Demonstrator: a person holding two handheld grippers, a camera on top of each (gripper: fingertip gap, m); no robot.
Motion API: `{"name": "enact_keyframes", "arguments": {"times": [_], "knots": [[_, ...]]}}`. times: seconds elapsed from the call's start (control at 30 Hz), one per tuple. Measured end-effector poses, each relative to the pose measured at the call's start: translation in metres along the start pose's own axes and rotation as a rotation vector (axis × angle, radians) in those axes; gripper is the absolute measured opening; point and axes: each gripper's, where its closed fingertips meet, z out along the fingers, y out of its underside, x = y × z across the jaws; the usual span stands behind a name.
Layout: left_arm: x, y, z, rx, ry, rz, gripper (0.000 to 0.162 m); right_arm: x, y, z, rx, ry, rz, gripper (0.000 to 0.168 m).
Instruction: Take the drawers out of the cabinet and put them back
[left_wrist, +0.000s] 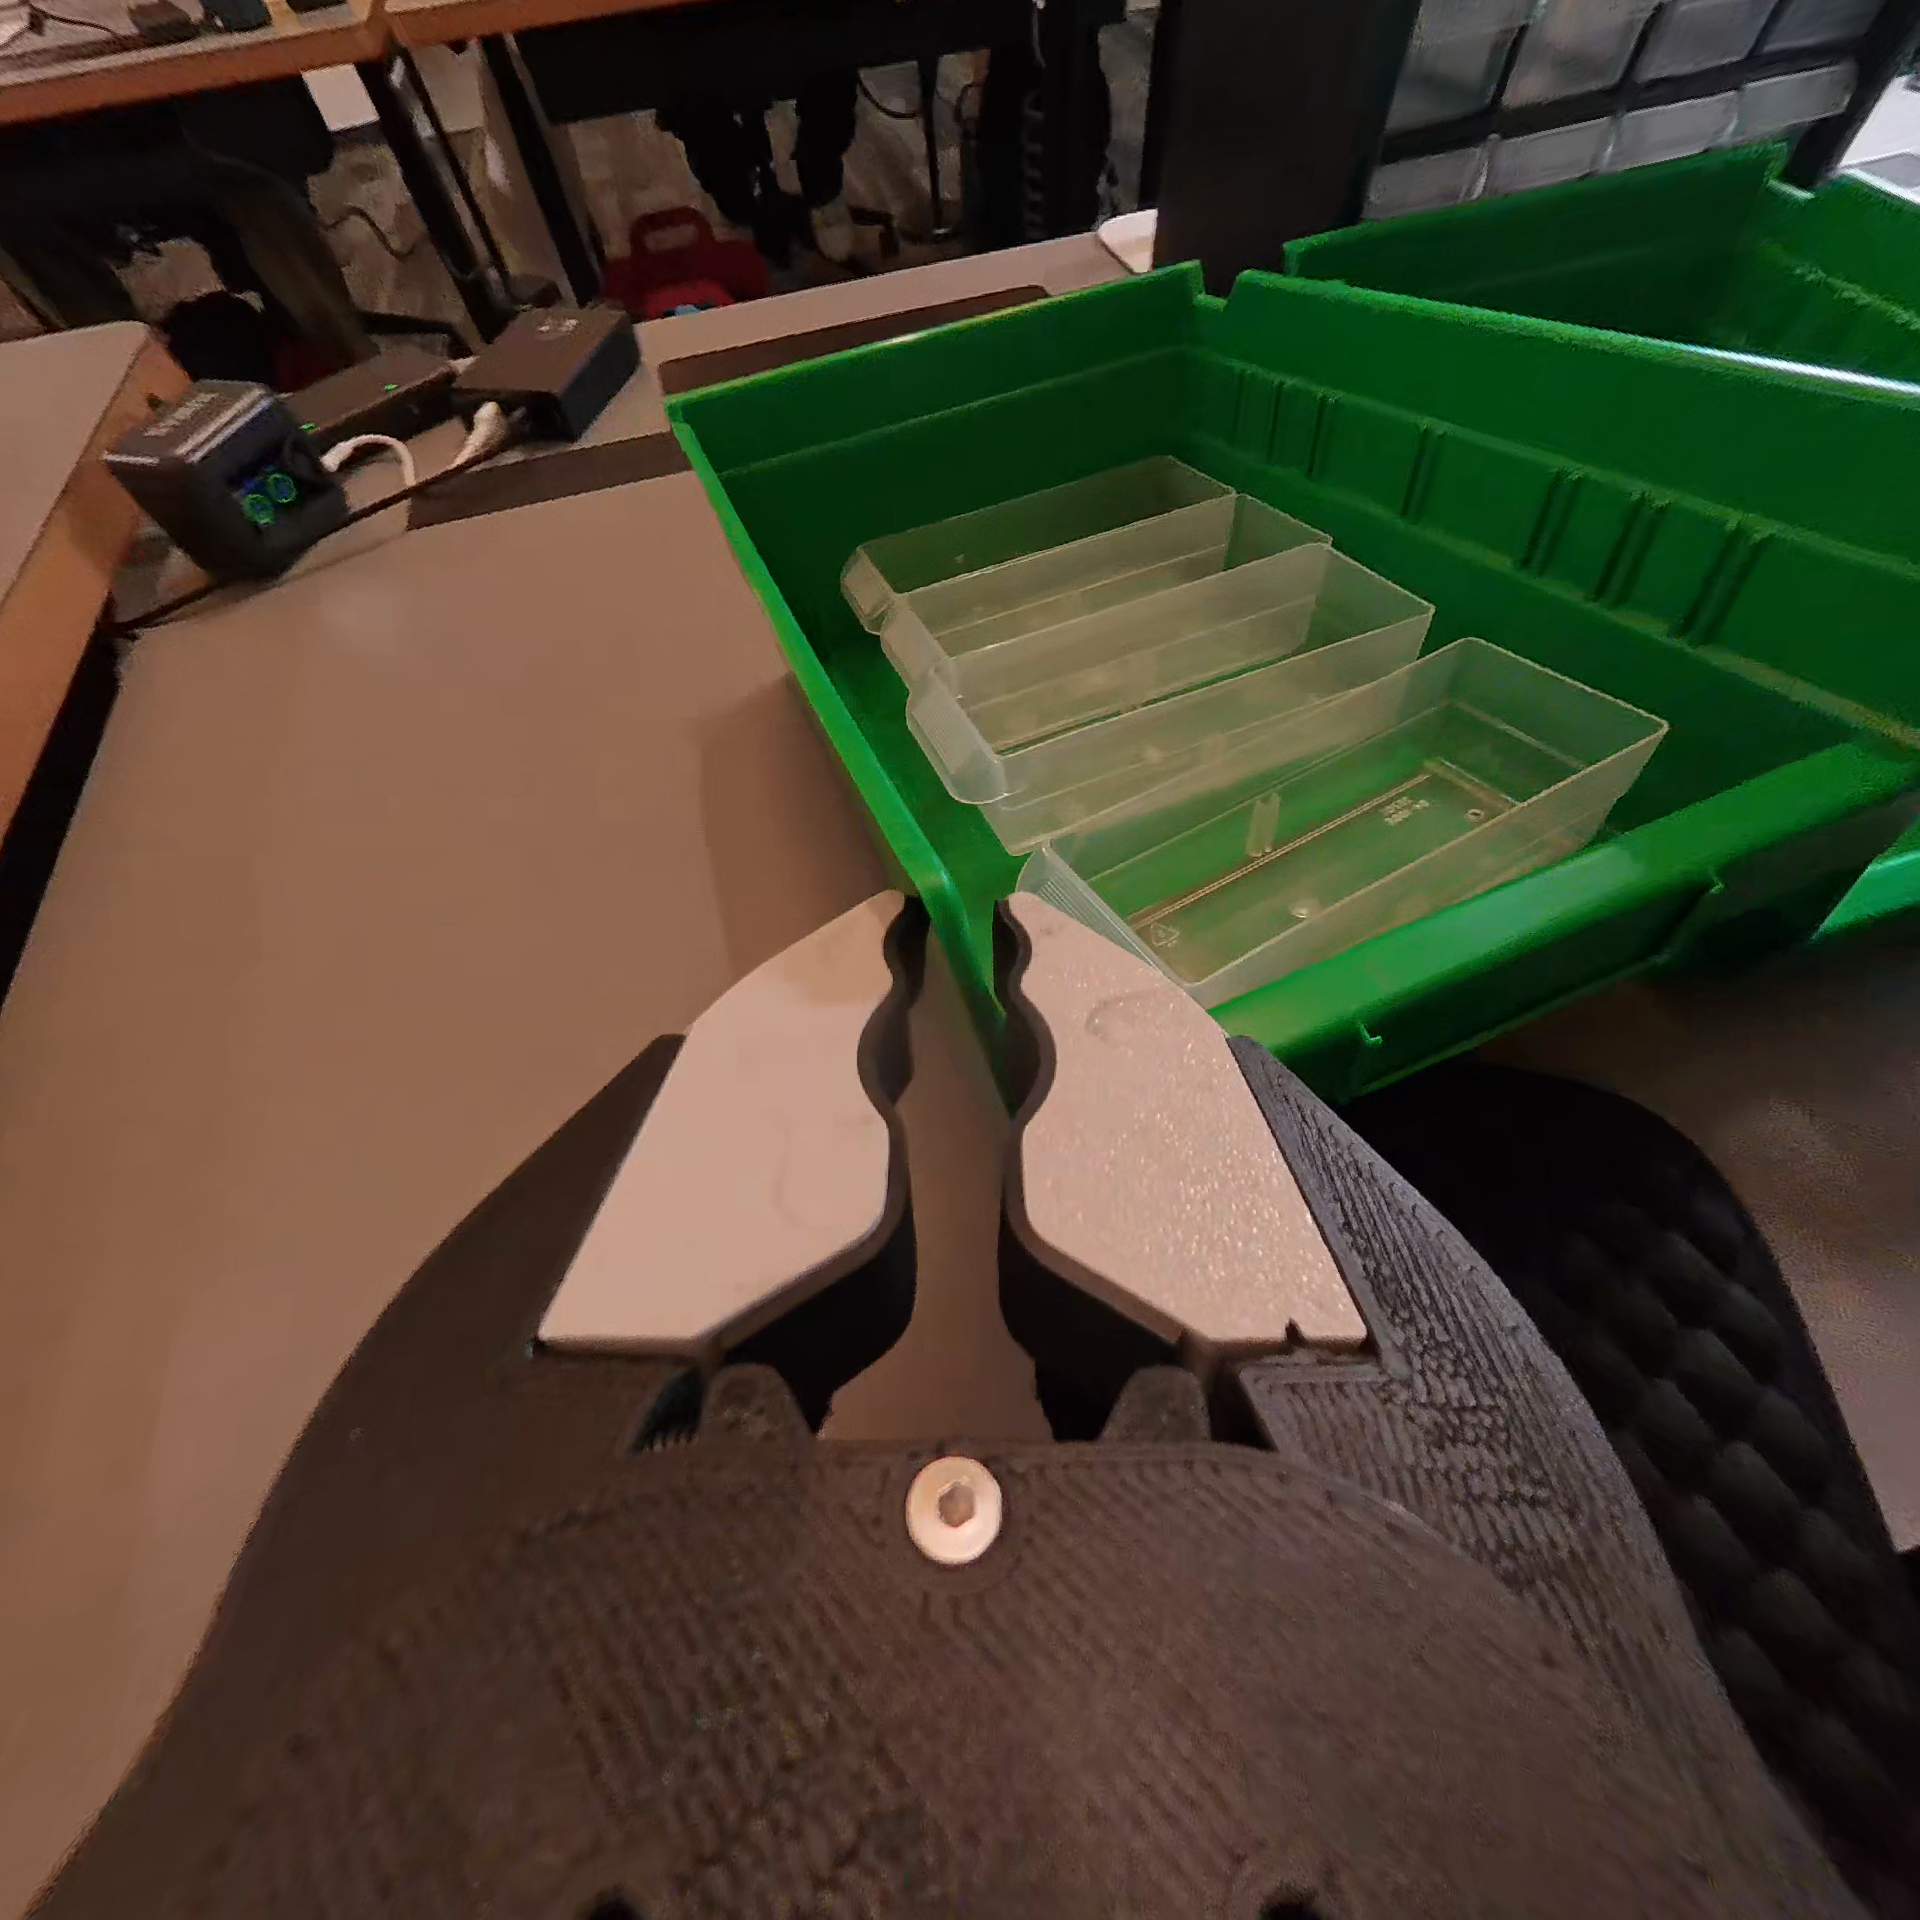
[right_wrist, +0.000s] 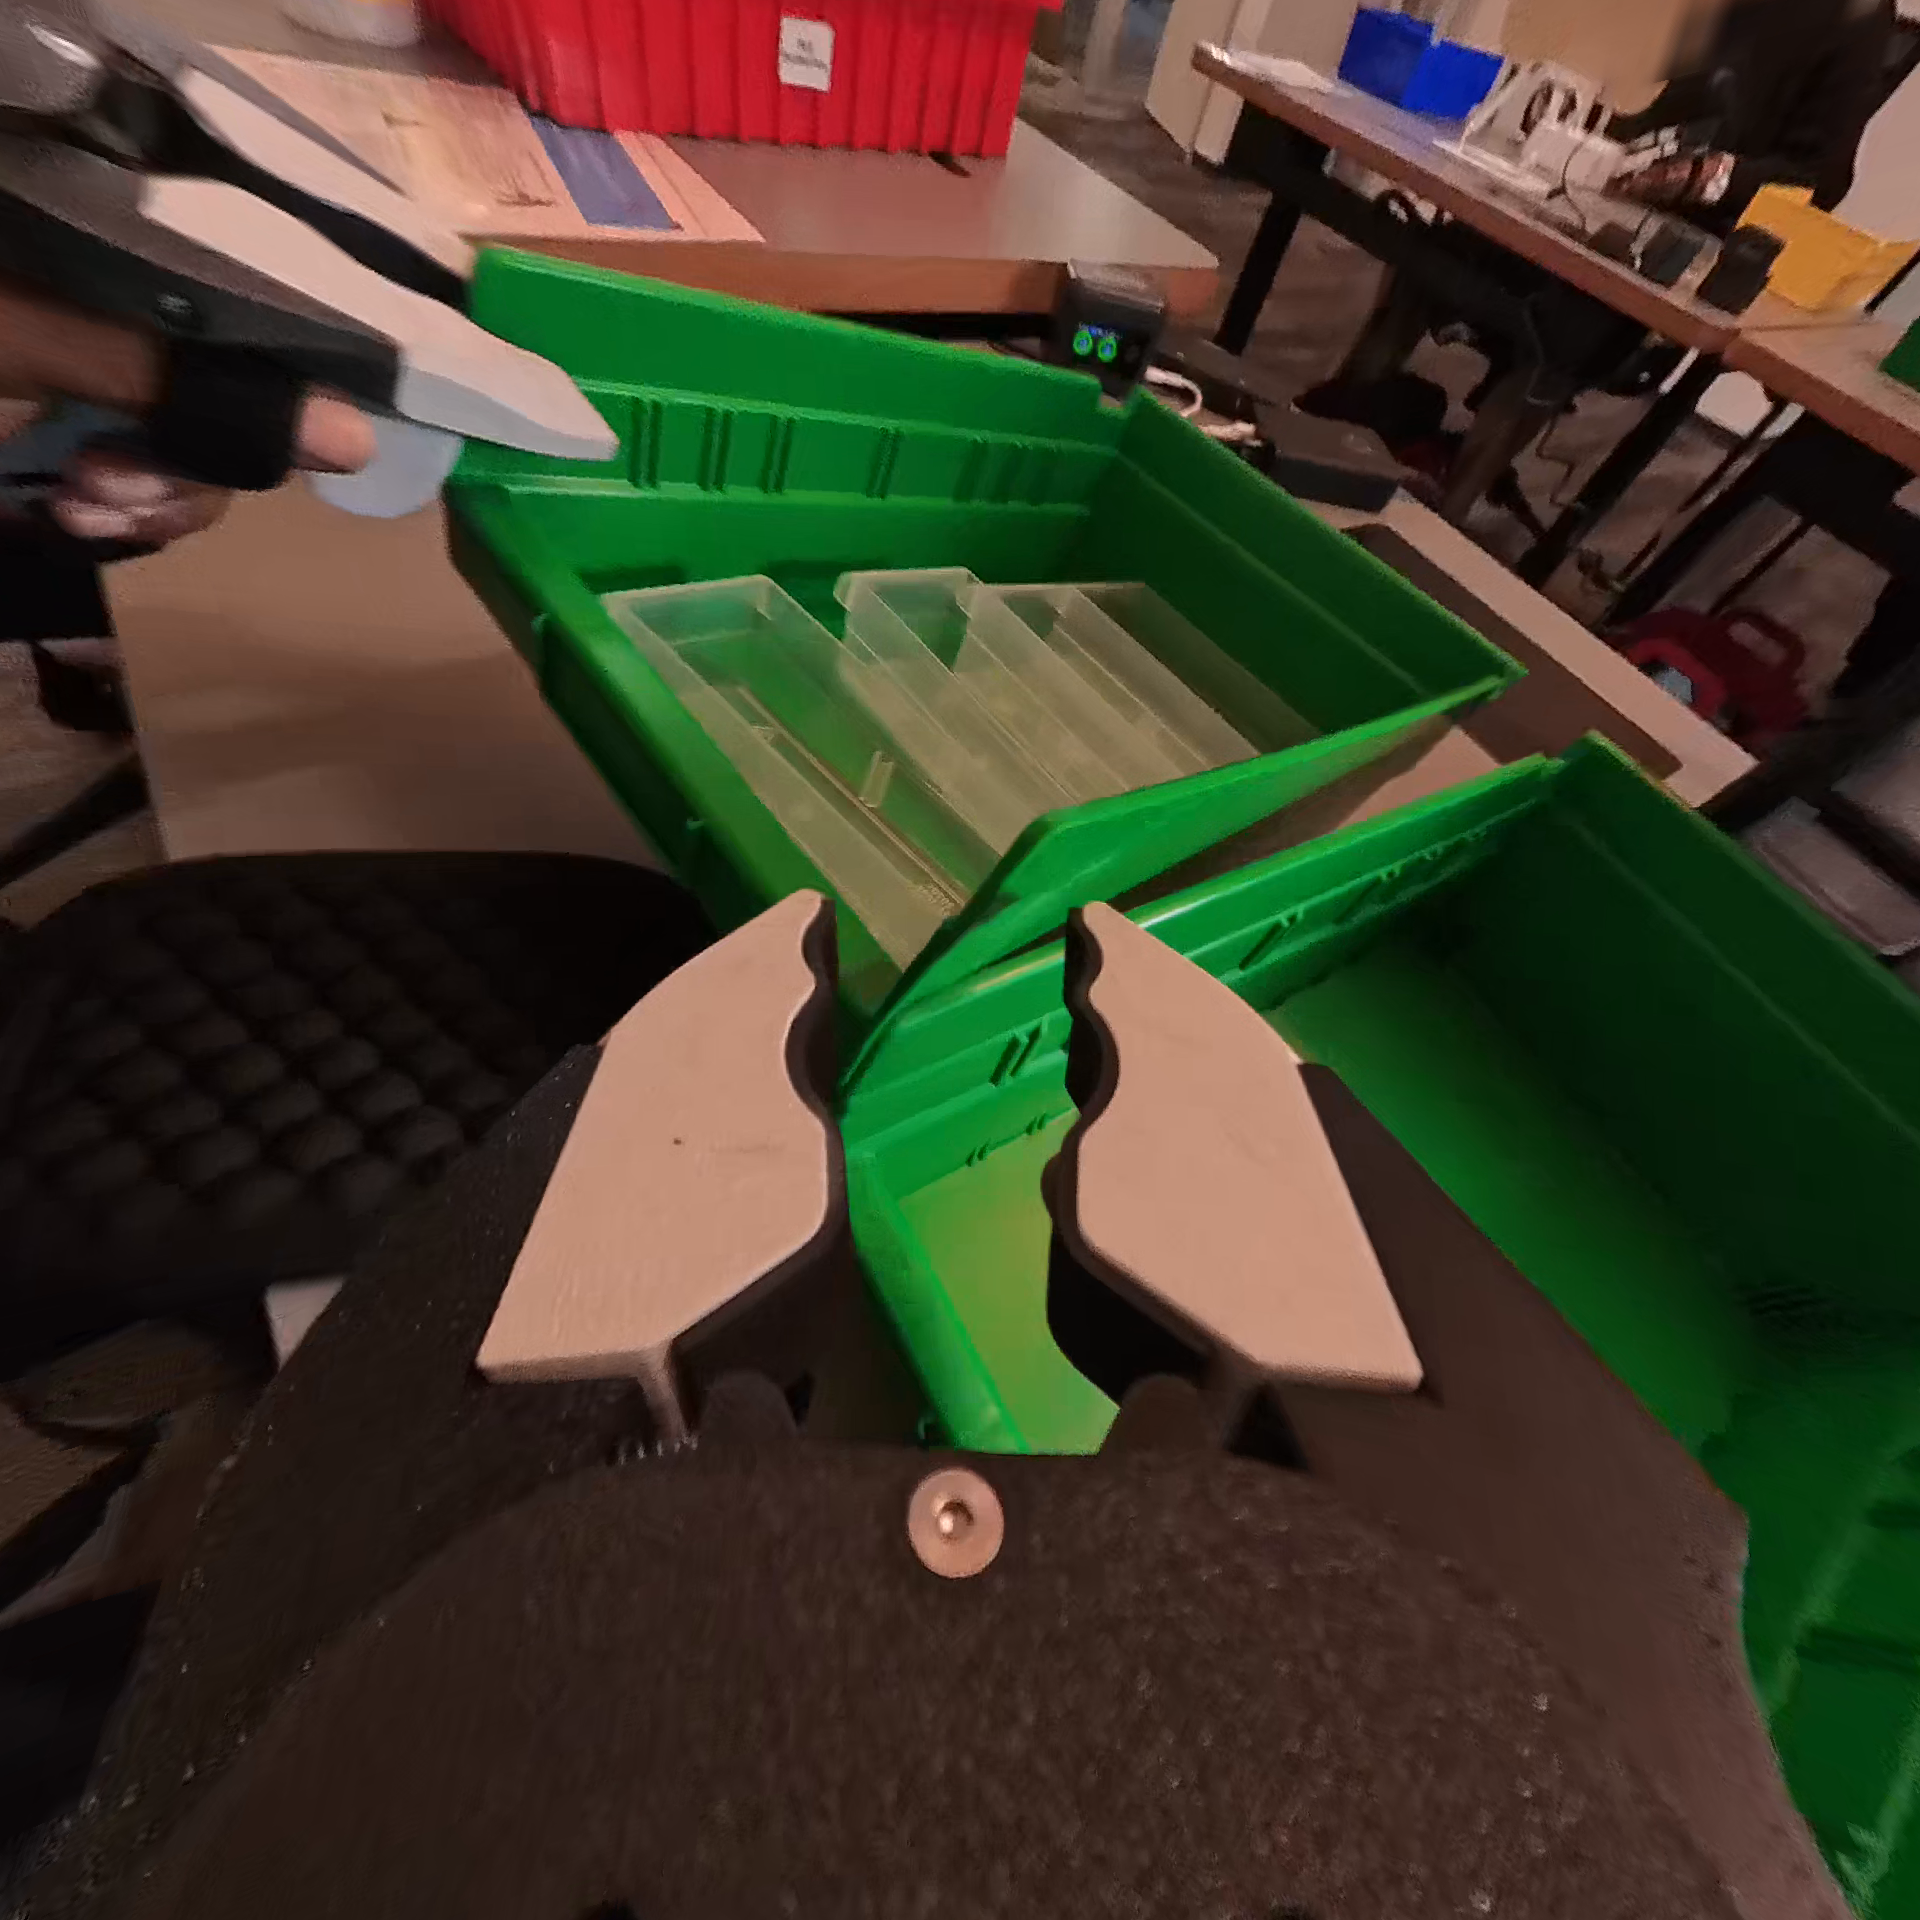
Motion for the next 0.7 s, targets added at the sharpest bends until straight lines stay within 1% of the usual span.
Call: {"name": "enact_keyframes", "arguments": {"times": [0.07,0.13,0.23,0.3,0.37,0.43,0.47,0.5,0.57,0.6,0.7], "knots": [[0.011,0.001,0.006,-0.013,0.047,0.005,0.013,0.003,0.009,-0.022,-0.013,-0.053,-0.024,0.046],[0.017,0.010,0.015,-0.068,0.058,0.049,0.012,0.007,0.028,-0.040,-0.070,-0.121,-0.059,0.054],[0.025,0.027,0.027,-0.160,0.061,0.147,0.014,0.025,0.071,-0.058,-0.251,-0.144,-0.197,0.065],[0.025,0.028,0.028,-0.171,0.041,0.198,0.016,0.036,0.100,-0.063,-0.379,-0.152,-0.309,0.073],[0.020,0.023,0.024,-0.179,-0.011,0.237,0.020,0.042,0.123,-0.064,-0.478,-0.169,-0.399,0.075],[0.020,0.004,0.014,-0.126,-0.072,0.319,0.012,0.047,0.138,-0.061,-0.531,-0.180,-0.434,0.071],[0.024,-0.006,0.008,-0.101,-0.087,0.364,0.012,0.047,0.144,-0.059,-0.543,-0.187,-0.438,0.067],[0.032,-0.014,0.005,-0.081,-0.080,0.406,0.014,0.047,0.147,-0.057,-0.547,-0.194,-0.437,0.059],[0.059,-0.024,0.004,-0.069,0.012,0.475,0.028,0.041,0.153,-0.056,-0.550,-0.228,-0.423,0.038],[0.074,-0.022,0.008,-0.087,0.079,0.501,0.035,0.037,0.154,-0.057,-0.544,-0.247,-0.414,0.030],[0.112,0.000,0.029,-0.214,0.230,0.621,0.055,0.038,0.156,-0.065,-0.530,-0.245,-0.443,0.028]]}}
